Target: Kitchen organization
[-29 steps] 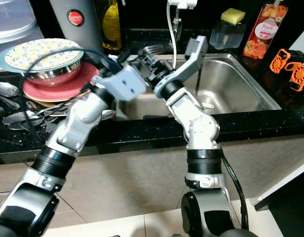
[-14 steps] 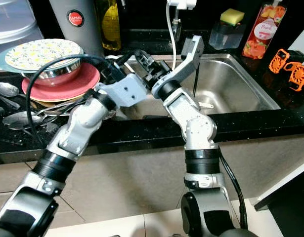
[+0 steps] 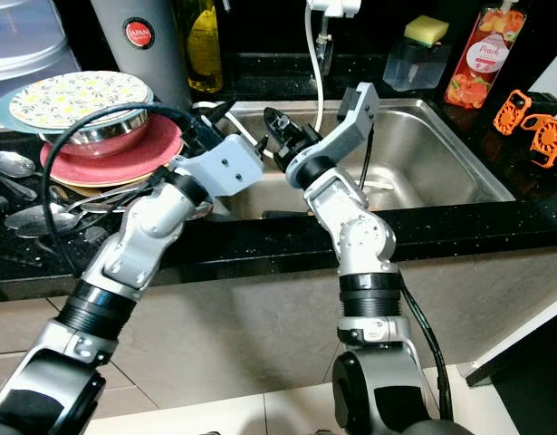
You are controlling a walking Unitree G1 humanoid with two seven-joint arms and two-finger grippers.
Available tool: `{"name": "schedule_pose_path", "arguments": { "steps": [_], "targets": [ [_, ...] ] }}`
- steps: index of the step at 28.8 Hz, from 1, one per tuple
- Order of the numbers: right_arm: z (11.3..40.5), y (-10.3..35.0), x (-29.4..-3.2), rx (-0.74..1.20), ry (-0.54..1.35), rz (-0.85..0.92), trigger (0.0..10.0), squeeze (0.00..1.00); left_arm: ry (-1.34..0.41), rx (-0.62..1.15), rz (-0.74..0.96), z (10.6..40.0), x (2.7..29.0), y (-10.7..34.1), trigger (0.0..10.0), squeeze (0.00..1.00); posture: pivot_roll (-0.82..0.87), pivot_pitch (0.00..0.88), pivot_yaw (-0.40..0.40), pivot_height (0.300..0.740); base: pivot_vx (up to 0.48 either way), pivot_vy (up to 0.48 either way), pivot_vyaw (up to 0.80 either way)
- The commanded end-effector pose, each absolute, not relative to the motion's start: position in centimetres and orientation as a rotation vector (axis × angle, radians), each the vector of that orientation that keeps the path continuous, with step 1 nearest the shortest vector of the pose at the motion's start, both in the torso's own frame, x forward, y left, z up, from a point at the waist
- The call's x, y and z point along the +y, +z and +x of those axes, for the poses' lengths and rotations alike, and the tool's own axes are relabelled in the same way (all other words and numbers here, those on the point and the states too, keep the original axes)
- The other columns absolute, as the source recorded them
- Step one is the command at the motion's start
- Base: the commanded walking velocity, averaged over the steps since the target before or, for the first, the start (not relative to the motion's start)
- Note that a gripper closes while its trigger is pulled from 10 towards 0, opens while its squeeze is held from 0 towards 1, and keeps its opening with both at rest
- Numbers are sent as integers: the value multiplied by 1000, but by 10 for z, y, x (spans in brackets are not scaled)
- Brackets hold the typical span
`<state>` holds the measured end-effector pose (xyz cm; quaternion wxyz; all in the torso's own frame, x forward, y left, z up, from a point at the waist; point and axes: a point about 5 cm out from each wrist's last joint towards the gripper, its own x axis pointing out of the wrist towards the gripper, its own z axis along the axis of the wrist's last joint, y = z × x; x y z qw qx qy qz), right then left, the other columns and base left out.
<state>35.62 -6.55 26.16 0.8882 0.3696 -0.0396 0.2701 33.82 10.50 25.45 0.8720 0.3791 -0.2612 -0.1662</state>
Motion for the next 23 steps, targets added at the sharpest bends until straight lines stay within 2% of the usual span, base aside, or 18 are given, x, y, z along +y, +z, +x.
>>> {"name": "schedule_pose_path", "arguments": {
  "steps": [1,3,5,11,15,16,20,23],
  "targets": [
    [356,261,-65,-106,543,695,10000,0,-356,-503,749,336,113,254,10000,0,115,0,-34,740,0,0,0],
    [356,262,-68,-125,532,643,10000,0,-376,-471,724,333,120,255,10000,0,116,0,-32,740,0,0,0],
    [355,264,-77,-165,515,568,10000,0,-454,-415,701,319,139,258,10000,0,122,0,-31,740,0,0,0],
    [356,266,-90,-206,486,489,10000,0,-517,-342,773,287,169,261,10000,0,146,1,-35,740,0,0,0],
    [358,265,-95,-215,468,463,10000,0,-479,-285,771,272,186,258,10000,0,164,2,-41,740,0,0,0],
    [360,263,-98,-218,460,450,10000,0,-487,-223,716,259,195,250,10000,0,175,3,-46,740,0,0,0],
    [362,261,-99,-214,454,438,10000,0,-502,-139,691,244,203,239,10000,0,185,7,-54,740,0,0,0],
    [363,259,-98,-210,457,424,10000,0,-394,-60,720,238,228,229,10000,0,191,7,-57,740,0,0,0]
  ]
}}
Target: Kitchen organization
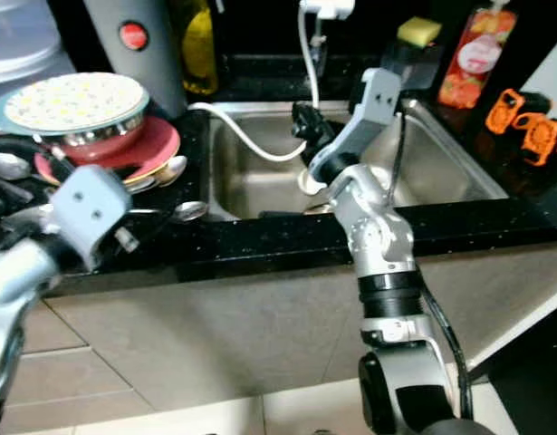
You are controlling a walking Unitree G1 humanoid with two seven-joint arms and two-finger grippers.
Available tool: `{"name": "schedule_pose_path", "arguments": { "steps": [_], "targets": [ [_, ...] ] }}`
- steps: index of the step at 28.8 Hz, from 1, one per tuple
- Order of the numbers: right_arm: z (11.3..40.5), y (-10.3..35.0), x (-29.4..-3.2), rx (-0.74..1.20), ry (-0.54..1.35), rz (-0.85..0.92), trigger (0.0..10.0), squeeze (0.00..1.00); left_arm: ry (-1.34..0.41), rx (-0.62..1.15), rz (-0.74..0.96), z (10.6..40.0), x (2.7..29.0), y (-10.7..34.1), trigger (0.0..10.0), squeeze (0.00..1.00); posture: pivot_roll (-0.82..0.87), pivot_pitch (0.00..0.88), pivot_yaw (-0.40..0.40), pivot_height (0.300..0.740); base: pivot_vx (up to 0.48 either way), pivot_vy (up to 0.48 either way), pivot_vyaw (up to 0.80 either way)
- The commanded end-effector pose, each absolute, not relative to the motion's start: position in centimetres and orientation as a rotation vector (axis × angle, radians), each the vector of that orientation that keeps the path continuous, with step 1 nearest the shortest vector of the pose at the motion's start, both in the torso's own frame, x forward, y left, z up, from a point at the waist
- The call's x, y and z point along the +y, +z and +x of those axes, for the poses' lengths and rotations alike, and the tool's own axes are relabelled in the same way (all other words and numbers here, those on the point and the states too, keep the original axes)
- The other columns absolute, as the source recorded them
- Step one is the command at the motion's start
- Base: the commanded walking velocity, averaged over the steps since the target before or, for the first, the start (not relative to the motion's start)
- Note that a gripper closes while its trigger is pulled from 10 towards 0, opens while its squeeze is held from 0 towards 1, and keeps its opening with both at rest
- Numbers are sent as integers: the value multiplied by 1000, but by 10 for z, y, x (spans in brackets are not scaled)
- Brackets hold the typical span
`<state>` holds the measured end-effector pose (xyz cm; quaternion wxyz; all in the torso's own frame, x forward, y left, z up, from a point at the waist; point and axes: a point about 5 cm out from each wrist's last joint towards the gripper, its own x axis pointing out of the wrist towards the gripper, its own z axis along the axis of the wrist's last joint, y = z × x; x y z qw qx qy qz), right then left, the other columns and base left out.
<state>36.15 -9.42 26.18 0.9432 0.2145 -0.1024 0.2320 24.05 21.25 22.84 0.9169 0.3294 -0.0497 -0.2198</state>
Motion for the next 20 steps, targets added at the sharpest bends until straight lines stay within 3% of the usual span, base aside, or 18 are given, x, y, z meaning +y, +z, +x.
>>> {"name": "schedule_pose_path", "arguments": {
  "steps": [1,10,12,16,20],
  "targets": [
    [363,259,-98,-210,457,424,10000,0,-394,-60,720,238,228,229,10000,0,191,7,-57,740,0,0,0],
    [364,255,-97,-203,460,413,10000,0,-245,15,697,235,252,221,9686,0,196,1,-64,740,0,0,0],
    [365,255,-99,-204,456,404,10000,0,-206,38,686,239,259,217,10000,0,196,1,-64,740,0,0,0],
    [365,254,-101,-205,449,374,10000,0,-275,39,648,239,250,216,10000,0,196,1,-64,740,0,0,0],
    [365,251,-105,-207,439,187,10000,0,-369,31,576,237,239,216,10000,0,181,0,-57,740,0,0,0]
  ]
}}
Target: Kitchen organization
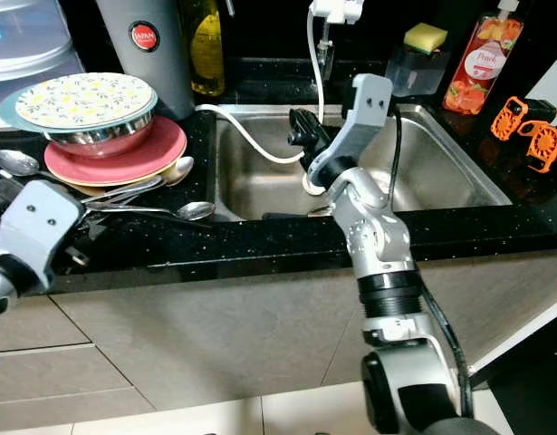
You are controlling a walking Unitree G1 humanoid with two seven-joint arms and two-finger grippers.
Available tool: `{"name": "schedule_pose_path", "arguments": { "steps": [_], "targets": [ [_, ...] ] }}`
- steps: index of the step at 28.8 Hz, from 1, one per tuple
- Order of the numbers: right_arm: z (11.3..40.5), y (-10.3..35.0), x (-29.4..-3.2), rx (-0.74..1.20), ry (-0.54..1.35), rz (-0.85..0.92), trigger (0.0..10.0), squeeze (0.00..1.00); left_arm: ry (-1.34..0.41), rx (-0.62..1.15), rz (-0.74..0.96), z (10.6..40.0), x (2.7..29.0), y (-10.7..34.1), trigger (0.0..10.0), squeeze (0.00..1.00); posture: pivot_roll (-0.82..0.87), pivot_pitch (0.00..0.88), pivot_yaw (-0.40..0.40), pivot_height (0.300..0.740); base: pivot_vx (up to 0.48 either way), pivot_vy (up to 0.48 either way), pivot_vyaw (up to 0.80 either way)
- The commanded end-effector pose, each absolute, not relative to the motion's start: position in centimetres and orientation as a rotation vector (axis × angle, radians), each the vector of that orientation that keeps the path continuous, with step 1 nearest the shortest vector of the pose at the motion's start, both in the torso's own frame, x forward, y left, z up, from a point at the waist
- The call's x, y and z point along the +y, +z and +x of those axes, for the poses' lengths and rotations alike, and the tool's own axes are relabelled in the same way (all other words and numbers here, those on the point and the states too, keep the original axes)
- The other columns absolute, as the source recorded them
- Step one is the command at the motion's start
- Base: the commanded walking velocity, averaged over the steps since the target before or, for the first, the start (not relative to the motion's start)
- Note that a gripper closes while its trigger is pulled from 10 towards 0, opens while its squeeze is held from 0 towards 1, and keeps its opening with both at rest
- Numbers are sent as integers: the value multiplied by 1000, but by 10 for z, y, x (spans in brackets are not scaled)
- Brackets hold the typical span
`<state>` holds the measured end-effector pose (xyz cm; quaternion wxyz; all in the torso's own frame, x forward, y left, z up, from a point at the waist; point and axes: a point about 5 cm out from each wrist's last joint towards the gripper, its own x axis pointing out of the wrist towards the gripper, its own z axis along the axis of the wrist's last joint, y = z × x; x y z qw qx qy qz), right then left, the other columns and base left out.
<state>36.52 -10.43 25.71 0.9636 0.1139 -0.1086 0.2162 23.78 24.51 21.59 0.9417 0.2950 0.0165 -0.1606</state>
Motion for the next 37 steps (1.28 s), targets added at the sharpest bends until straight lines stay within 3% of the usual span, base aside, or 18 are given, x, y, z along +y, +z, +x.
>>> {"name": "schedule_pose_path", "arguments": {
  "steps": [1,6,9,14,20,31,36,37],
  "targets": [
    [364,249,-106,-208,445,110,10000,0,-393,31,555,235,238,217,10000,0,178,0,-56,740,0,0,0],
    [363,242,-112,-196,434,-6,10000,0,-458,36,512,231,235,219,10000,0,175,2,-55,740,0,0,0],
    [366,240,-134,-194,321,-12,10000,0,-555,33,498,220,231,226,10000,0,171,14,-46,740,0,0,0],
    [364,243,-147,-229,272,7,10000,0,-519,14,532,217,243,242,10000,0,171,21,-42,740,0,0,0],
    [365,243,-149,-234,266,-3,10000,0,-483,38,527,218,257,244,10000,0,177,21,-45,740,0,0,0],
    [366,243,-146,-234,275,1,10000,0,-529,132,478,215,242,209,10000,0,174,26,-56,740,0,0,0],
    [366,245,-142,-243,288,11,10000,0,-464,156,514,221,252,203,10000,0,171,24,-54,740,0,0,0],
    [366,245,-142,-243,289,13,10000,0,-449,165,528,222,255,201,9020,0,171,23,-55,740,0,0,0]
  ]
}}
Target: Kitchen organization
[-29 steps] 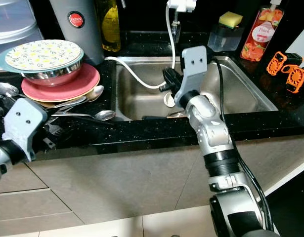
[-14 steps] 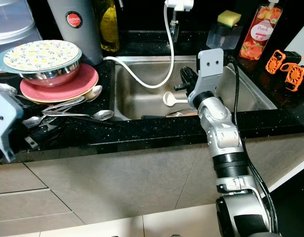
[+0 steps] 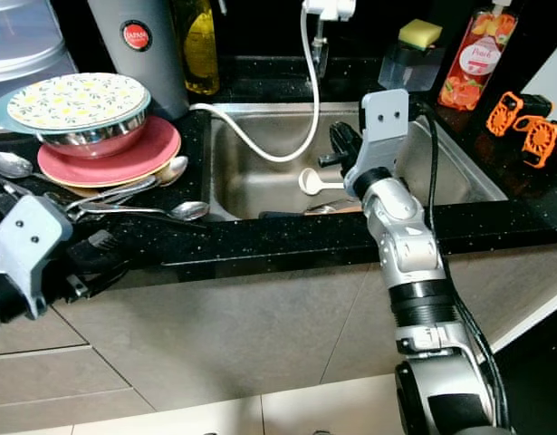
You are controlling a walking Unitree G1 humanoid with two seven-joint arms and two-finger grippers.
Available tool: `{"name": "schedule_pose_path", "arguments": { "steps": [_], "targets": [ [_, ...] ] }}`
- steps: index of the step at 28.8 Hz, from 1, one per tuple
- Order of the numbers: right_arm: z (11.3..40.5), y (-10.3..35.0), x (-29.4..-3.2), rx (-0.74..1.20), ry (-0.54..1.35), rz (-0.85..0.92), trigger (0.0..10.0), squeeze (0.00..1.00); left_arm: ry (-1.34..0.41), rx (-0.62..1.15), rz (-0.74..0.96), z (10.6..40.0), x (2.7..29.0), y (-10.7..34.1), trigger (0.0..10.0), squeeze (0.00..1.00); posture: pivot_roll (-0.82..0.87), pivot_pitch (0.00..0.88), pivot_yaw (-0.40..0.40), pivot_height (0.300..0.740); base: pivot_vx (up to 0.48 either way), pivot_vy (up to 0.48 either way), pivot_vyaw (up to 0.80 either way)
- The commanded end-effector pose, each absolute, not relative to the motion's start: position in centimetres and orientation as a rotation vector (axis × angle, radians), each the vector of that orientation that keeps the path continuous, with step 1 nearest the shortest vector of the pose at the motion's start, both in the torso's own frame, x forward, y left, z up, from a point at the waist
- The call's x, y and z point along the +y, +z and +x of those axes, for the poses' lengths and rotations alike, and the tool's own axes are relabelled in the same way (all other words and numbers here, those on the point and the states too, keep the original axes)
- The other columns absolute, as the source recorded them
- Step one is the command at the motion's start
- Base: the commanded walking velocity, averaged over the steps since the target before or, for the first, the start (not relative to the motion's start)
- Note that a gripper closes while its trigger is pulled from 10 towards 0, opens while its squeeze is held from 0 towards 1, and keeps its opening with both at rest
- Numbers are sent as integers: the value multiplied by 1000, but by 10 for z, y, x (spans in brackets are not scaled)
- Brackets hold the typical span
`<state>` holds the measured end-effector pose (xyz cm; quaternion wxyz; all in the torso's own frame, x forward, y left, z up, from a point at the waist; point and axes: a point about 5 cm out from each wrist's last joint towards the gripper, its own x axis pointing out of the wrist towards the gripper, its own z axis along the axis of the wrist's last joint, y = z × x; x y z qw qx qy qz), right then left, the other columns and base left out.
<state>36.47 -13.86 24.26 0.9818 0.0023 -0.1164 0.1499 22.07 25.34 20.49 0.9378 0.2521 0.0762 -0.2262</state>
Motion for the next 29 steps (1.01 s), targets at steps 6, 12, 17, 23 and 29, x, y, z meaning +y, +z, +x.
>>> {"name": "schedule_pose_path", "arguments": {
  "steps": [6,12,17,23,29],
  "targets": [
    [366,245,-142,-243,290,15,10000,0,-417,208,572,223,261,192,3843,0,167,22,-55,740,0,0,0],
    [367,245,-143,-242,289,20,10000,0,-380,212,603,228,266,188,0,0,166,19,-56,740,0,0,0],
    [367,246,-141,-246,294,22,10000,0,-359,190,668,233,267,186,0,0,163,16,-55,740,0,0,0],
    [366,245,-142,-247,291,24,10000,0,-329,100,771,240,263,193,0,0,163,12,-54,740,0,0,0],
    [368,246,-140,-250,297,30,10000,0,-295,-162,846,252,236,224,10000,0,165,5,-57,740,0,0,0]
  ]
}}
